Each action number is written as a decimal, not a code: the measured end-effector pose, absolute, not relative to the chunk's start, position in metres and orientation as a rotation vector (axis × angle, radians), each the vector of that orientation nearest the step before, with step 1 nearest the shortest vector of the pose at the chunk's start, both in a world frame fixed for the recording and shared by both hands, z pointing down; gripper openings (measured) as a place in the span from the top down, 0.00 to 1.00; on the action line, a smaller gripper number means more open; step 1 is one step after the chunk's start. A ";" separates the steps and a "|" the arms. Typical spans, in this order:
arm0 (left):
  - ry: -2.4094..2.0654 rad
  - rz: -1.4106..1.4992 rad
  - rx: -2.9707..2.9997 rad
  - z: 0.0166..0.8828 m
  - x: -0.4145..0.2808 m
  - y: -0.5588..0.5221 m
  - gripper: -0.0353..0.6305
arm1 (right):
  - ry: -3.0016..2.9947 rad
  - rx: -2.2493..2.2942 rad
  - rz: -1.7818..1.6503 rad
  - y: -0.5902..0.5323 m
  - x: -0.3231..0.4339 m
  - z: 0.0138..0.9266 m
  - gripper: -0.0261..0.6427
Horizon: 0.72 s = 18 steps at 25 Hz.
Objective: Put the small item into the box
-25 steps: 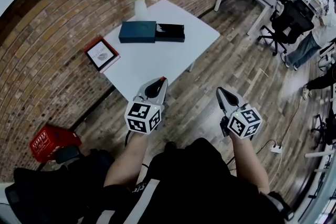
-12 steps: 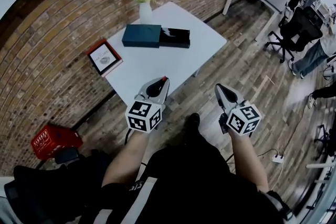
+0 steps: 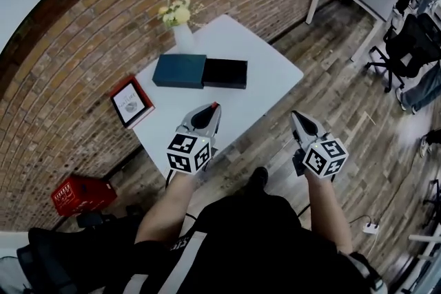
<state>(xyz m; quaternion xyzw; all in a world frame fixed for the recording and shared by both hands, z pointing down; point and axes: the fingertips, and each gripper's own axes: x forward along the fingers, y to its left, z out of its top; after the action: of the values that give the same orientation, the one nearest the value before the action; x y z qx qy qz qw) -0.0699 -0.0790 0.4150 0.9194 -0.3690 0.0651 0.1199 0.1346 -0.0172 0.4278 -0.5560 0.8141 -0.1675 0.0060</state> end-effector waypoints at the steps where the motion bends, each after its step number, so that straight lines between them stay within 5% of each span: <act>1: -1.094 0.201 2.685 0.414 -0.063 -0.091 0.92 | 2.544 -1.733 -0.537 -0.031 0.146 0.430 0.96; 9: -1.189 0.271 2.652 0.418 -0.008 -0.156 0.92 | 2.609 -1.638 -0.608 -0.113 0.202 0.447 0.96; 18: -1.253 0.260 2.574 0.431 -0.017 -0.194 0.92 | 2.741 -1.495 -0.658 -0.164 0.175 0.454 0.96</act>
<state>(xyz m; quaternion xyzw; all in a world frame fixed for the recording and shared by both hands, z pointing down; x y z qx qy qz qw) -0.0171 -0.1943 0.4314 0.8874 -0.4321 0.0895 0.1332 0.1746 -0.1642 0.4537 -0.4685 0.8587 -0.2061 -0.0246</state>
